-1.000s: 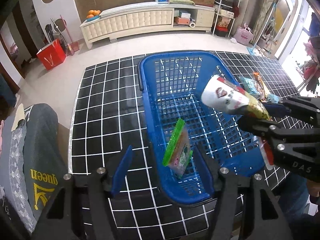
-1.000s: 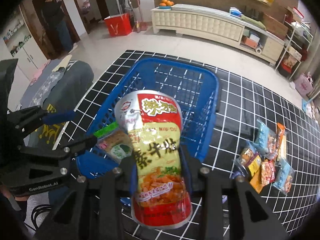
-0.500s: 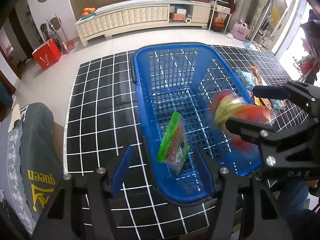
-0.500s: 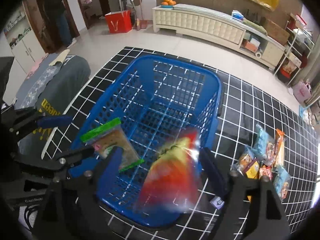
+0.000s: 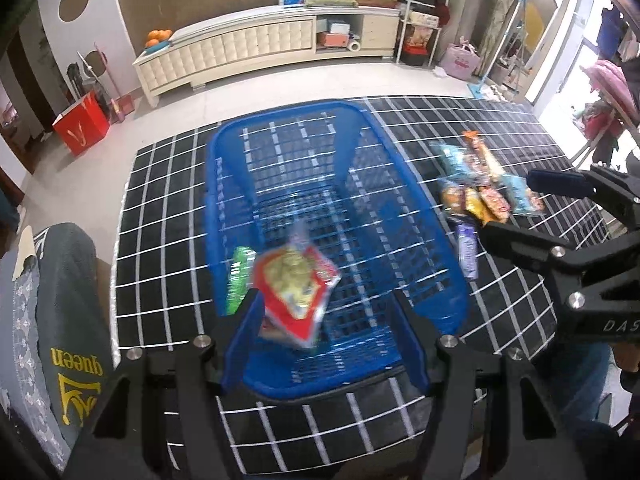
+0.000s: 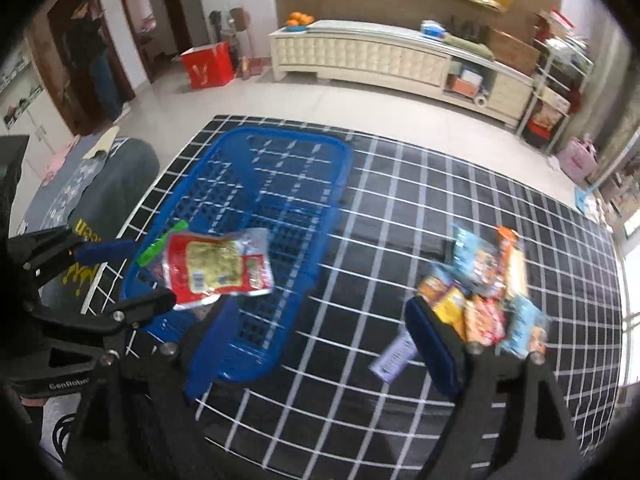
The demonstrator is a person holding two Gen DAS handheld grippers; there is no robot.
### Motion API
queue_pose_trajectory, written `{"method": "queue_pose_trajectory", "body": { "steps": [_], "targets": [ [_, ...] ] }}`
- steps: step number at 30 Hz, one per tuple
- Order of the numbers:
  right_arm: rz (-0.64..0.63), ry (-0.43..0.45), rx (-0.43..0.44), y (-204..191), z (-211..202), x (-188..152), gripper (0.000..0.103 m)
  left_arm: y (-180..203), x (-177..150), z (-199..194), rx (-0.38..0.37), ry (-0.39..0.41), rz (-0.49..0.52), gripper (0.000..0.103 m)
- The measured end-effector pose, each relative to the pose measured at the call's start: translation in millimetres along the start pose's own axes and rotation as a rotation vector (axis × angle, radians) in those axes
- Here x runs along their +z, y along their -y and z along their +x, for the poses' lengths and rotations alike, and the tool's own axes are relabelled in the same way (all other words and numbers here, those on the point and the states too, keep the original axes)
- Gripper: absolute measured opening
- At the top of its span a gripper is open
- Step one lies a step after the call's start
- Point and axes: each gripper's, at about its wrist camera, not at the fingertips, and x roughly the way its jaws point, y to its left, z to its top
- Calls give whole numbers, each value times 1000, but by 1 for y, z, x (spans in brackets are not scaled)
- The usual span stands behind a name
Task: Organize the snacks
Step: 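Lower the red-yellow pouch into the blue basket and open the right tool, then grasp the purple Doublemint tube with the left tool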
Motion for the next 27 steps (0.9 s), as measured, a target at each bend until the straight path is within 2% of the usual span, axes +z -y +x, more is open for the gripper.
{"method": "queue_pose_trajectory", "body": {
  "steps": [14,18,21,27],
  "targets": [
    [143,33,-55,106,-47,-47,88,111,21,-4,-61,10,80,61],
    [174,24,-64,132,-47,-60,88,144,25,5,-81,-2,112,61],
    [205,9,-65,154,-41,-73,88,166,27,17,-90,-16,132,68],
    [249,-39,-71,188,-21,-97,88,197,29,57,-93,-80,161,68]
  ]
}}
